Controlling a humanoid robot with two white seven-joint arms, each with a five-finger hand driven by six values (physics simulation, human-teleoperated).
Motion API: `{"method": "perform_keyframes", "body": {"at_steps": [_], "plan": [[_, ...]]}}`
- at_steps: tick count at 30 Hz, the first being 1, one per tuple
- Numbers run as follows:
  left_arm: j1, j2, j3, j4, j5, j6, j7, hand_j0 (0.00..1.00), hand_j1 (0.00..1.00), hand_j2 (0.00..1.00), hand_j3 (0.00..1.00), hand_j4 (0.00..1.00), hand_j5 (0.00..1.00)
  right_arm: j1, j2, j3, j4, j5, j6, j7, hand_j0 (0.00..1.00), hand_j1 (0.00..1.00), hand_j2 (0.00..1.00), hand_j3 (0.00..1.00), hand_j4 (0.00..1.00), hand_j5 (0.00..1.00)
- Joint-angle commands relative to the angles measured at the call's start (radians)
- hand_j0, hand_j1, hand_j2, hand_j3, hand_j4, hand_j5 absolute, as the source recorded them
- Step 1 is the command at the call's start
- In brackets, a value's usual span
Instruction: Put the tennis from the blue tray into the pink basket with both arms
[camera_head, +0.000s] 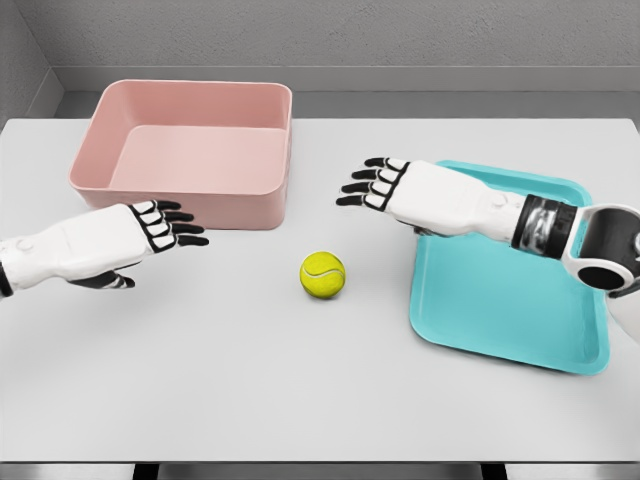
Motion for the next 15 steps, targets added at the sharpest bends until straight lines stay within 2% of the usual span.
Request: {"method": "perform_keyframes", "body": {"at_steps": [1,5,8,12,13,15], "plan": [[0.000,-0.045,0.000,-0.001,-0.020,0.001,-0.024,1.00,1.00,1.00,1.00,1.00,1.00,0.006,-0.063,-0.093,-0.026,-0.144,0.002,-0.003,1.00,1.00,1.00,1.00,1.00,1.00],[-0.066,-0.110,-0.099,0.000,-0.081,0.001,-0.031,1.00,1.00,1.00,1.00,1.00,1.00,0.176,-0.070,-0.379,-0.069,-0.287,0.002,-0.003,1.00,1.00,1.00,1.00,1.00,1.00],[-0.127,-0.153,-0.159,0.004,-0.092,0.001,-0.058,1.00,1.00,1.00,1.00,1.00,1.00,0.250,-0.067,-0.473,-0.076,-0.375,0.002,-0.003,1.00,1.00,1.00,1.00,1.00,1.00],[-0.232,-0.193,-0.274,0.016,-0.097,0.001,-0.059,1.00,1.00,1.00,1.00,1.00,1.00,0.367,-0.057,-0.490,-0.066,-0.398,0.002,-0.008,1.00,1.00,1.00,1.00,1.00,1.00],[-0.253,-0.211,-0.294,0.030,-0.097,0.001,-0.059,1.00,1.00,1.00,1.00,1.00,1.00,0.380,-0.054,-0.520,-0.062,-0.410,0.002,-0.008,1.00,1.00,1.00,1.00,1.00,1.00],[-0.290,-0.234,-0.327,0.045,-0.097,0.001,-0.059,1.00,1.00,1.00,1.00,1.00,1.00,0.451,-0.040,-0.614,-0.067,-0.433,0.002,-0.008,1.00,1.00,1.00,1.00,1.00,1.00]]}}
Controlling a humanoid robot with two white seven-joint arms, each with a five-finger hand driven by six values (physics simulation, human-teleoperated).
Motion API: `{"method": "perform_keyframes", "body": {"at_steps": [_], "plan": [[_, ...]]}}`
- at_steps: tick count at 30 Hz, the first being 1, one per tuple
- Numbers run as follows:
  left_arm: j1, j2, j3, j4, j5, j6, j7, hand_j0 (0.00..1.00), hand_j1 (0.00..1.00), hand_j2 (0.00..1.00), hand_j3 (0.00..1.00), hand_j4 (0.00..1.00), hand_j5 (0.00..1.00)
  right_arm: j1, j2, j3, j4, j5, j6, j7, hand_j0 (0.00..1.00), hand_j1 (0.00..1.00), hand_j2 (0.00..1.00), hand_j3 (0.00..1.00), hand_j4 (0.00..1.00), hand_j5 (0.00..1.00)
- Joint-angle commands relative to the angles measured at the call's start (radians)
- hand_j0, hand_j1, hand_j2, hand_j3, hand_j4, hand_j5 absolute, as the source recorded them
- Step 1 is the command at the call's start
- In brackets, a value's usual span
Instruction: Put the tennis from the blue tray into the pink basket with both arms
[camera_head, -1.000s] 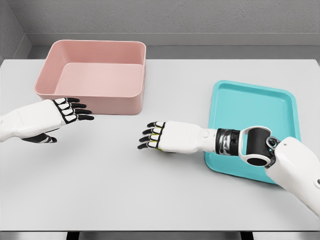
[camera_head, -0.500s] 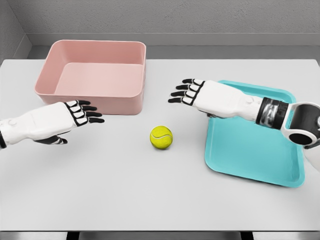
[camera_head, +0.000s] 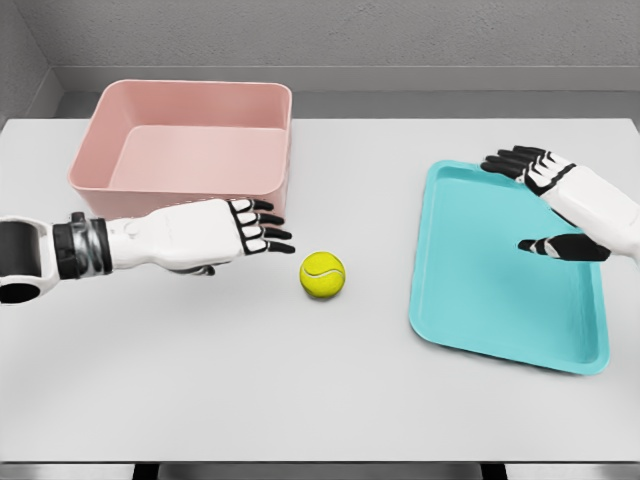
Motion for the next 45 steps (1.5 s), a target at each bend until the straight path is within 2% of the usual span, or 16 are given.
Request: {"method": "perform_keyframes", "body": {"at_steps": [1,4,5,10,12,13,14,18,26,34,45], "plan": [[-0.005,-0.036,-0.056,0.027,0.004,0.001,-0.001,1.00,1.00,1.00,1.00,1.00,1.00,0.000,0.023,-0.072,-0.001,-0.033,0.002,-0.002,1.00,1.00,1.00,1.00,1.00,1.00],[-0.061,-0.100,-0.113,0.088,0.006,0.001,-0.023,1.00,1.00,1.00,1.00,1.00,1.00,0.032,0.035,-0.079,0.002,-0.064,0.002,-0.002,1.00,1.00,1.00,1.00,1.00,1.00],[-0.069,-0.107,-0.116,0.088,0.007,0.001,-0.023,1.00,1.00,1.00,1.00,1.00,1.00,0.054,0.035,-0.097,0.003,-0.090,0.002,0.000,1.00,1.00,1.00,1.00,1.00,1.00],[-0.097,-0.122,-0.143,0.093,0.030,0.001,-0.023,1.00,1.00,1.00,1.00,1.00,1.00,0.092,0.044,-0.103,-0.001,-0.082,0.002,0.008,1.00,1.00,1.00,1.00,1.00,1.00],[-0.103,-0.131,-0.143,0.104,0.045,0.001,-0.023,1.00,1.00,1.00,1.00,1.00,1.00,0.092,0.069,-0.100,0.000,-0.081,0.002,0.009,1.00,1.00,1.00,1.00,1.00,1.00],[-0.117,-0.160,-0.145,0.145,0.047,0.001,-0.035,1.00,1.00,1.00,1.00,1.00,1.00,0.086,0.124,-0.097,0.000,-0.078,0.002,0.009,1.00,1.00,1.00,1.00,1.00,1.00],[-0.120,-0.163,-0.145,0.148,0.049,0.001,-0.035,1.00,1.00,1.00,1.00,1.00,1.00,0.074,0.173,-0.100,-0.007,-0.056,0.002,0.011,1.00,1.00,1.00,1.00,1.00,1.00],[-0.138,-0.205,-0.159,0.188,0.049,0.001,-0.037,1.00,1.00,1.00,1.00,1.00,1.00,0.072,0.170,-0.103,-0.010,-0.035,0.002,0.011,1.00,1.00,1.00,1.00,1.00,1.00],[-0.144,-0.243,-0.183,0.203,0.045,0.001,-0.052,1.00,1.00,1.00,1.00,1.00,1.00,0.072,0.167,-0.103,-0.010,-0.035,0.002,0.009,1.00,1.00,1.00,1.00,1.00,1.00],[-0.144,-0.255,-0.197,0.203,0.044,0.001,-0.052,1.00,1.00,1.00,1.00,1.00,1.00,0.072,0.163,-0.103,-0.010,-0.035,0.002,0.009,1.00,1.00,1.00,1.00,1.00,1.00],[-0.146,-0.274,-0.203,0.254,0.045,0.001,-0.052,1.00,1.00,1.00,1.00,1.00,1.00,0.074,0.161,-0.105,-0.010,-0.033,0.002,0.009,1.00,1.00,1.00,1.00,1.00,1.00]]}}
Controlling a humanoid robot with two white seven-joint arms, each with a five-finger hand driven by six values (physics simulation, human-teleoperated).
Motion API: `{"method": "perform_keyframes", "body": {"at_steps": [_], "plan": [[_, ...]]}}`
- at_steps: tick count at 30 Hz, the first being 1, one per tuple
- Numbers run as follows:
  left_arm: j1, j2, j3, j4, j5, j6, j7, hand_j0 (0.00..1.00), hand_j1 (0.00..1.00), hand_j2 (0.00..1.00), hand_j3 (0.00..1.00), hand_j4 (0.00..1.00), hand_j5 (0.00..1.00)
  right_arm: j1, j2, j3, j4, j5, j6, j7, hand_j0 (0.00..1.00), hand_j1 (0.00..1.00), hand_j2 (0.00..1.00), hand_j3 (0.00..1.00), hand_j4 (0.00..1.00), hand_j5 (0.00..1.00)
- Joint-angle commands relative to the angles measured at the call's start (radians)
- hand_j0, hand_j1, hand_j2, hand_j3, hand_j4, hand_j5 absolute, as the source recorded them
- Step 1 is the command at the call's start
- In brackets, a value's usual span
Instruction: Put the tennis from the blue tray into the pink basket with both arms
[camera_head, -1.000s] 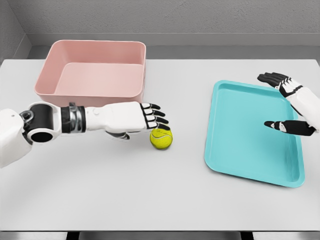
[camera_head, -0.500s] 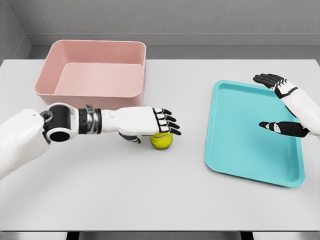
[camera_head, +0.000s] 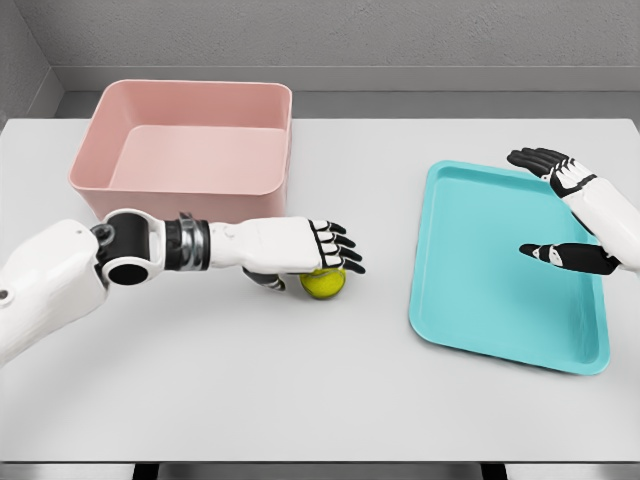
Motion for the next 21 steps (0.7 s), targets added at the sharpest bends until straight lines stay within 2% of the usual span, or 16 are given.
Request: {"method": "perform_keyframes", "body": {"at_steps": [1,4,7,14,18,21], "plan": [[0.000,-0.004,0.001,0.010,0.007,0.001,0.001,1.00,1.00,1.00,1.00,1.00,1.00,0.000,-0.001,0.000,0.000,-0.009,0.002,-0.001,1.00,1.00,1.00,1.00,1.00,1.00],[0.000,-0.005,-0.001,0.010,0.007,0.001,-0.001,1.00,1.00,1.00,1.00,1.00,1.00,0.000,-0.001,0.001,0.000,-0.007,0.002,-0.001,1.00,1.00,1.00,1.00,1.00,1.00],[0.000,-0.005,-0.007,0.010,0.008,0.001,-0.029,0.88,0.88,0.88,0.88,0.88,0.88,0.000,-0.001,0.000,0.000,-0.007,0.002,-0.001,1.00,1.00,1.00,1.00,1.00,1.00],[-0.002,-0.036,-0.027,0.009,0.008,0.001,-0.038,0.85,0.85,0.85,0.85,0.85,0.85,0.000,-0.001,0.000,0.001,-0.005,0.002,-0.001,1.00,1.00,1.00,1.00,1.00,1.00],[0.000,-0.037,-0.027,0.009,0.011,0.001,-0.052,0.74,0.74,0.74,0.74,0.74,0.74,0.000,-0.002,0.000,0.001,-0.007,0.002,-0.001,1.00,1.00,1.00,1.00,1.00,1.00],[0.002,-0.036,-0.025,0.009,0.013,0.001,-0.059,0.70,0.70,0.70,0.70,0.70,0.70,0.000,-0.002,0.000,0.000,-0.007,0.002,-0.002,1.00,1.00,1.00,1.00,1.00,1.00]]}}
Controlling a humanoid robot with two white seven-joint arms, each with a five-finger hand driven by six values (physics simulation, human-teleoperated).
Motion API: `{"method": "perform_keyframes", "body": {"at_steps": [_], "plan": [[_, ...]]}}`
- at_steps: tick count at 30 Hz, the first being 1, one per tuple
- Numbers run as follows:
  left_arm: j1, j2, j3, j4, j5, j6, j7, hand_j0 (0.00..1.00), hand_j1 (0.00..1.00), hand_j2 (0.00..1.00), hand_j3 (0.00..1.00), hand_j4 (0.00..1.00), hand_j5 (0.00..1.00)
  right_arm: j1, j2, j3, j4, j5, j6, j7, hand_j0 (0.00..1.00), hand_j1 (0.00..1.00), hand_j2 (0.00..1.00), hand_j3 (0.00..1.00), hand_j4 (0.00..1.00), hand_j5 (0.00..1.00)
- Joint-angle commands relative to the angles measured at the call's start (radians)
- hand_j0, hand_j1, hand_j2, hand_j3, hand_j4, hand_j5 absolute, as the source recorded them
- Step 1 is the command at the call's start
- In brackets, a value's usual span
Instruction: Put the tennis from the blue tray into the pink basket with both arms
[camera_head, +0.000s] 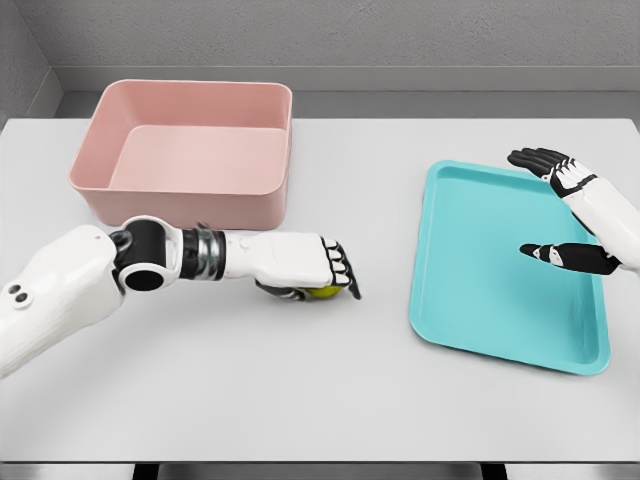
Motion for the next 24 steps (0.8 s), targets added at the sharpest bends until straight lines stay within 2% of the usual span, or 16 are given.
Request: {"method": "perform_keyframes", "body": {"at_steps": [1,5,16,24], "plan": [[0.000,0.000,0.002,0.000,0.007,0.001,-0.005,0.70,0.70,0.70,0.70,0.70,0.70,0.000,-0.001,0.000,0.000,-0.008,0.002,-0.002,1.00,1.00,1.00,1.00,1.00,1.00],[-0.003,0.012,0.005,0.000,0.016,0.001,-0.007,0.70,0.70,0.70,0.70,0.70,0.70,0.002,-0.001,-0.003,0.000,-0.008,0.002,-0.002,1.00,1.00,1.00,1.00,1.00,1.00],[-0.005,0.017,0.000,0.000,0.015,0.001,-0.013,0.59,0.59,0.59,0.59,0.59,0.59,0.006,-0.001,-0.003,-0.002,-0.008,0.002,-0.002,1.00,1.00,1.00,1.00,1.00,1.00],[-0.029,0.032,0.002,-0.009,0.024,0.001,-0.014,0.59,0.59,0.59,0.59,0.59,0.59,0.008,-0.003,-0.005,0.000,-0.008,0.002,-0.002,1.00,1.00,1.00,1.00,1.00,1.00]]}}
